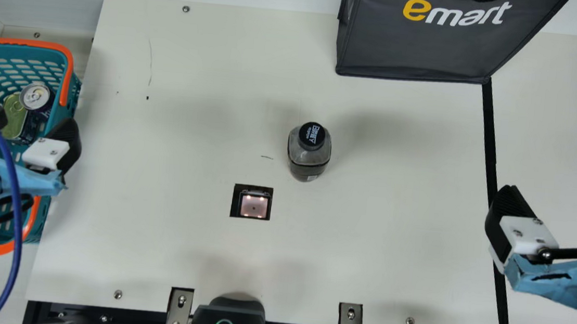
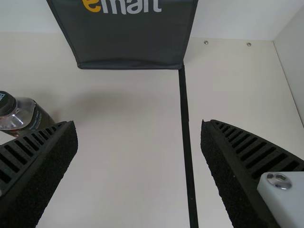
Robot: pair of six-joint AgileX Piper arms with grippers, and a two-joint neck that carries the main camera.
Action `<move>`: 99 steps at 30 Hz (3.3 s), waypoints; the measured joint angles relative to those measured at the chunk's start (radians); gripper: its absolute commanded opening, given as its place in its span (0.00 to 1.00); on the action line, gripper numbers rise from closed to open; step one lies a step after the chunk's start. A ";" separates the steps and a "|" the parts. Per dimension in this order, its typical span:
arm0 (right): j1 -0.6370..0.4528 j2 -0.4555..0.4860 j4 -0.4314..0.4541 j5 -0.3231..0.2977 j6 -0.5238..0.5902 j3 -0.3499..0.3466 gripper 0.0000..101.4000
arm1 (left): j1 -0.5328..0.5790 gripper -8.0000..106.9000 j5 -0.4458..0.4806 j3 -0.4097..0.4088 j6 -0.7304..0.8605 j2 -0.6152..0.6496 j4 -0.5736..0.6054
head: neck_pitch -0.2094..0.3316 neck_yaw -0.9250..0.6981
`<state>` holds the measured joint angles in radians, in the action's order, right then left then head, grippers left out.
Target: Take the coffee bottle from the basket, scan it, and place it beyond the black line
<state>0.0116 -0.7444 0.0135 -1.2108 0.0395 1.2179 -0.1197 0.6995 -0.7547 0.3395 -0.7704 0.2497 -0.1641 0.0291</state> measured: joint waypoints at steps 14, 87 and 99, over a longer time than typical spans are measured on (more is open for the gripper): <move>0.000 0.000 0.000 0.000 0.000 0.000 0.90 | 0.000 0.85 0.000 0.000 0.000 0.001 -0.002 | -0.002 0.000; 0.536 -0.433 0.114 0.235 -0.188 0.097 0.90 | 0.000 0.85 0.000 0.000 0.000 0.001 -0.002 | -0.002 0.000; 0.543 -0.505 0.052 0.248 -0.127 0.094 0.90 | 0.000 0.85 0.000 0.000 0.000 0.001 -0.002 | 0.000 0.000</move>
<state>0.5549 -1.2489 0.0651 -0.9625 -0.0877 1.3118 -0.1197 0.6995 -0.7547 0.3395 -0.7691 0.2477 -0.1641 0.0291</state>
